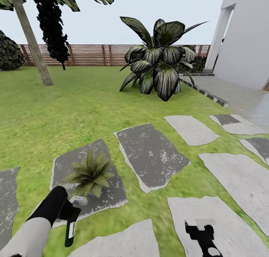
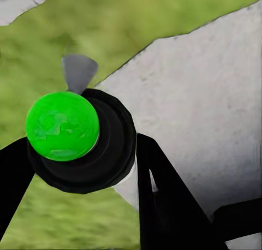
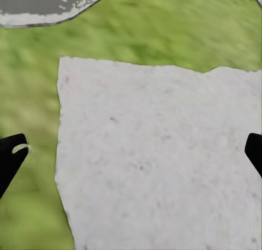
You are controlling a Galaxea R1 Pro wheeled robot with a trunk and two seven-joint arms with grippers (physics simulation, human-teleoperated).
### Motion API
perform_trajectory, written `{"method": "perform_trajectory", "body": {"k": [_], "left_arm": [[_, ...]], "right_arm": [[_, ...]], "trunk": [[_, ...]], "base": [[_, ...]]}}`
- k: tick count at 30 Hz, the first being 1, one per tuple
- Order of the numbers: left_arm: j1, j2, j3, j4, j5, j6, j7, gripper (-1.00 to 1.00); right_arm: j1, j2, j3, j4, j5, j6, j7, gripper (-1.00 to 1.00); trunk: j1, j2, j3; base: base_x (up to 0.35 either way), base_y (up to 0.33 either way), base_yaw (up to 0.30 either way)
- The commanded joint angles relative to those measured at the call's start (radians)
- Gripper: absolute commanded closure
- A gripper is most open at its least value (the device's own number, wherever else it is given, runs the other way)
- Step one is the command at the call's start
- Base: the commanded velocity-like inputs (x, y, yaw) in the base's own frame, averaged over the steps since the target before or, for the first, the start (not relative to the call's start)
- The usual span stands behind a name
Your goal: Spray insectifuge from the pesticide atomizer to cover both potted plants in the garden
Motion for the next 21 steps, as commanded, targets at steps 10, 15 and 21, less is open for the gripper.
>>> {"method": "perform_trajectory", "body": {"k": [10,15,21], "left_arm": [[-0.197,0.057,-0.108,0.055,-0.177,0.085,-0.298,1.0],[-0.215,0.058,-0.11,0.076,-0.324,0.078,-0.444,1.0],[-0.209,0.057,-0.109,0.071,-0.403,0.081,-0.465,1.0]], "right_arm": [[-0.001,0.0,-0.006,0.002,0.011,-0.004,-0.002,-1.0],[-0.001,-0.001,-0.007,0.0,0.012,-0.006,-0.002,-1.0],[-0.001,0.0,-0.007,0.0,0.011,-0.006,-0.002,-1.0]], "trunk": [[0.0,0.0,-0.001],[0.0,0.0,-0.001],[0.0,0.0,-0.001]], "base": [[0.0,-0.001,0.231],[0.0,0.0,0.012],[0.089,-0.058,0.001]]}}
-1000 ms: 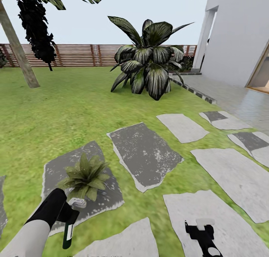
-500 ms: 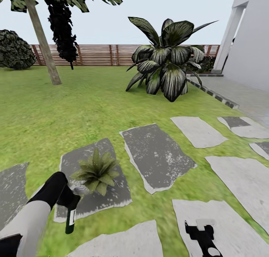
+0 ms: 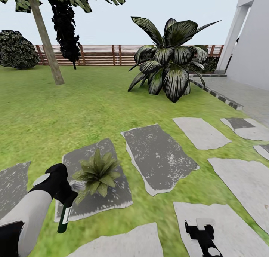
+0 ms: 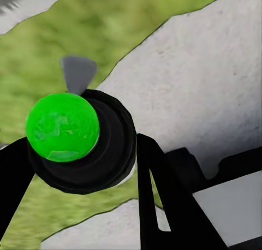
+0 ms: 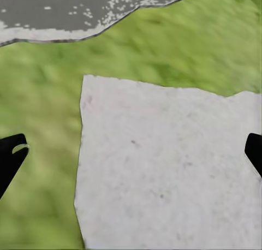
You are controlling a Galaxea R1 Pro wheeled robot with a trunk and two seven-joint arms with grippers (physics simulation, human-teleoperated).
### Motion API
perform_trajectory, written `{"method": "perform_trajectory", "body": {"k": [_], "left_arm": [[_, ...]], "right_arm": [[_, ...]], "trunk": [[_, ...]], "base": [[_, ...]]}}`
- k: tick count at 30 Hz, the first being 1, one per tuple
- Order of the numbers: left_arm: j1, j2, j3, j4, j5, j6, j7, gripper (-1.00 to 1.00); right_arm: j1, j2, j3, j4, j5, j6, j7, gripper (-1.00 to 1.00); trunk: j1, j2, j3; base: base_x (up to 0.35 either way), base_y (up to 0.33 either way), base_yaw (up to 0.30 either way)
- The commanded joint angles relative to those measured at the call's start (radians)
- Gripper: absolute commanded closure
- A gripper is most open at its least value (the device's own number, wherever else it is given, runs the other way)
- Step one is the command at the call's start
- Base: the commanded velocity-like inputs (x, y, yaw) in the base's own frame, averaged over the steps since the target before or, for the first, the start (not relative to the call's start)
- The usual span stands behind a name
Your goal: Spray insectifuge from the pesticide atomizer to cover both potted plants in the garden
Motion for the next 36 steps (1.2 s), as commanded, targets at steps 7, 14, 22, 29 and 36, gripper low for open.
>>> {"method": "perform_trajectory", "body": {"k": [7,14,22,29,36], "left_arm": [[0.0,0.0,0.005,-0.001,-0.012,0.008,-0.011,1.0],[-0.002,0.0,0.006,-0.001,-0.012,0.008,-0.011,1.0],[-0.002,-0.001,0.006,-0.003,-0.012,0.005,-0.011,1.0],[-0.005,0.001,0.006,-0.003,-0.013,0.006,-0.011,1.0],[-0.005,0.005,0.004,-0.003,-0.014,0.005,-0.01,1.0]], "right_arm": [[-0.001,0.001,-0.006,0.003,0.01,-0.005,-0.002,-1.0],[-0.001,0.001,-0.007,0.003,0.011,-0.005,-0.002,-1.0],[-0.001,0.001,-0.006,0.003,0.011,-0.005,-0.002,-1.0],[-0.001,0.001,-0.006,0.005,0.011,-0.005,-0.002,-1.0],[-0.001,0.001,-0.006,0.005,0.011,-0.005,-0.002,-1.0]], "trunk": [[0.0,0.0,-0.001],[0.0,0.0,-0.001],[0.0,0.0,-0.001],[0.0,0.0,-0.001],[0.0,0.0,-0.001]], "base": [[0.198,-0.21,0.222],[0.106,-0.285,0.248],[0.191,-0.259,0.011],[0.179,-0.273,0.102],[0.099,-0.303,0.274]]}}
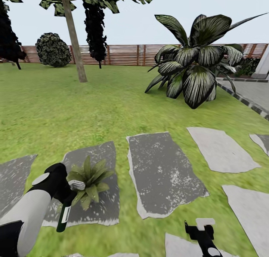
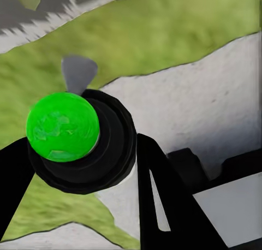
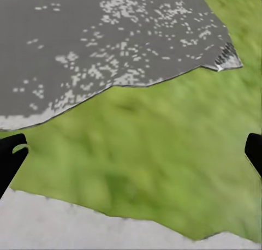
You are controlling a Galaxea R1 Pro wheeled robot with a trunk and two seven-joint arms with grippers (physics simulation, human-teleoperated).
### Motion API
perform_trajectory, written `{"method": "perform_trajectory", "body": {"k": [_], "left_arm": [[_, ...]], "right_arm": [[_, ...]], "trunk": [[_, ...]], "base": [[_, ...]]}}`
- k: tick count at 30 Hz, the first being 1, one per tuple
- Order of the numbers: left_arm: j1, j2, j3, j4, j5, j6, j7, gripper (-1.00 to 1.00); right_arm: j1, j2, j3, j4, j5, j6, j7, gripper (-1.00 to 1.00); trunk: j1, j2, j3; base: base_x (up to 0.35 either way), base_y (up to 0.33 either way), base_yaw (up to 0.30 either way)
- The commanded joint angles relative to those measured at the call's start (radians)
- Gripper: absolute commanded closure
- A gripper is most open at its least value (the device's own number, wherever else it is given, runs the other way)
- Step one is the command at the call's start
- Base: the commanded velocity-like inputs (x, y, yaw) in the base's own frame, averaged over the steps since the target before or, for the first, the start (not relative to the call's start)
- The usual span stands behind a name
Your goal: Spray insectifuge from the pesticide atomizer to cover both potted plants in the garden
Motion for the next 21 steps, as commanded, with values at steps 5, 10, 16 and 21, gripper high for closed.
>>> {"method": "perform_trajectory", "body": {"k": [5,10,16,21], "left_arm": [[-0.004,0.021,0.005,0.006,-0.01,0.007,-0.014,1.0],[-0.061,0.081,-0.007,0.01,-0.117,0.001,-0.183,1.0],[-0.098,0.087,-0.044,-0.011,-0.376,-0.03,-0.264,1.0],[-0.099,0.086,-0.044,-0.023,-0.392,-0.031,-0.264,1.0]], "right_arm": [[-0.001,0.0,-0.007,0.003,0.011,-0.005,-0.002,-1.0],[-0.001,0.0,-0.007,0.002,0.011,-0.005,-0.002,-1.0],[-0.001,-0.001,-0.007,0.002,0.011,-0.005,-0.002,-1.0],[0.0,-0.001,-0.007,0.002,0.012,-0.005,-0.002,-1.0]], "trunk": [[0.0,0.0,-0.001],[0.0,0.0,-0.001],[0.0,0.0,-0.001],[0.0,0.0,-0.001]], "base": [[0.021,-0.309,0.278],[0.001,-0.113,0.278],[0.019,-0.003,0.106],[0.283,0.0,0.001]]}}
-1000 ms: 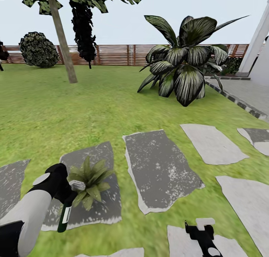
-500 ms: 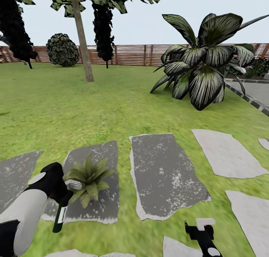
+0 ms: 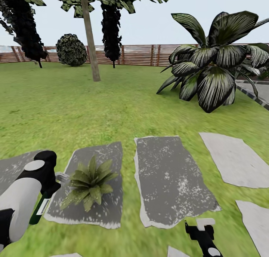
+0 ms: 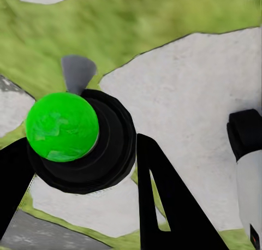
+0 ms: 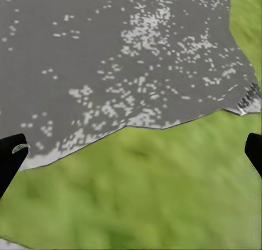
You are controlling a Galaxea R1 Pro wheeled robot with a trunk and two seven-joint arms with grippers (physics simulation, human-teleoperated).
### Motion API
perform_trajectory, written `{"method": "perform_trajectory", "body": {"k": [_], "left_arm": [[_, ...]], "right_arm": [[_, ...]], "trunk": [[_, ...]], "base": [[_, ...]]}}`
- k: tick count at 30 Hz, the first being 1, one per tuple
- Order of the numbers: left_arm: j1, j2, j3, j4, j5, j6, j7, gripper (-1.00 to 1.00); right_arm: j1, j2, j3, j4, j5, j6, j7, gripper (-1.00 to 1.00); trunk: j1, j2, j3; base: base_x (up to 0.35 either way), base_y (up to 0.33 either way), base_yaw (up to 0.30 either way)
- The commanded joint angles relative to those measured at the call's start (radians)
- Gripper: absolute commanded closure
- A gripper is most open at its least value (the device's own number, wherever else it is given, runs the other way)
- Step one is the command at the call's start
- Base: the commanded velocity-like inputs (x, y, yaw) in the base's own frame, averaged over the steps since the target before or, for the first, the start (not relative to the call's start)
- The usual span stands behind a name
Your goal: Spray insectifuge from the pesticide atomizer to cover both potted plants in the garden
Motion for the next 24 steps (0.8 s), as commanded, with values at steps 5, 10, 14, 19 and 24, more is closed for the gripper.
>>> {"method": "perform_trajectory", "body": {"k": [5,10,14,19,24], "left_arm": [[-0.001,-0.004,0.004,-0.001,-0.011,0.011,-0.009,1.0],[0.0,-0.005,0.003,-0.001,-0.011,0.011,-0.009,1.0],[-0.001,-0.007,0.003,-0.001,-0.011,0.009,-0.009,1.0],[0.0,-0.007,0.003,-0.001,-0.011,0.009,-0.009,1.0],[0.0,-0.006,0.003,0.0,-0.012,0.009,-0.009,1.0]], "right_arm": [[-0.002,0.0,-0.007,0.002,0.009,-0.004,-0.002,-1.0],[-0.002,0.002,-0.006,0.002,0.009,-0.004,-0.002,-1.0],[-0.002,0.001,-0.006,0.002,0.009,-0.004,-0.002,-1.0],[-0.002,0.002,-0.006,0.002,0.009,-0.004,-0.002,-1.0],[-0.002,0.002,-0.006,0.002,0.009,-0.004,-0.002,-1.0]], "trunk": [[0.0,0.0,-0.001],[0.0,0.0,-0.001],[0.0,0.0,-0.001],[0.0,0.0,-0.001],[0.0,0.0,-0.001]], "base": [[0.334,0.0,0.0],[0.337,0.0,0.166],[0.334,-0.013,0.274],[0.285,-0.179,0.276],[0.126,-0.283,0.081]]}}
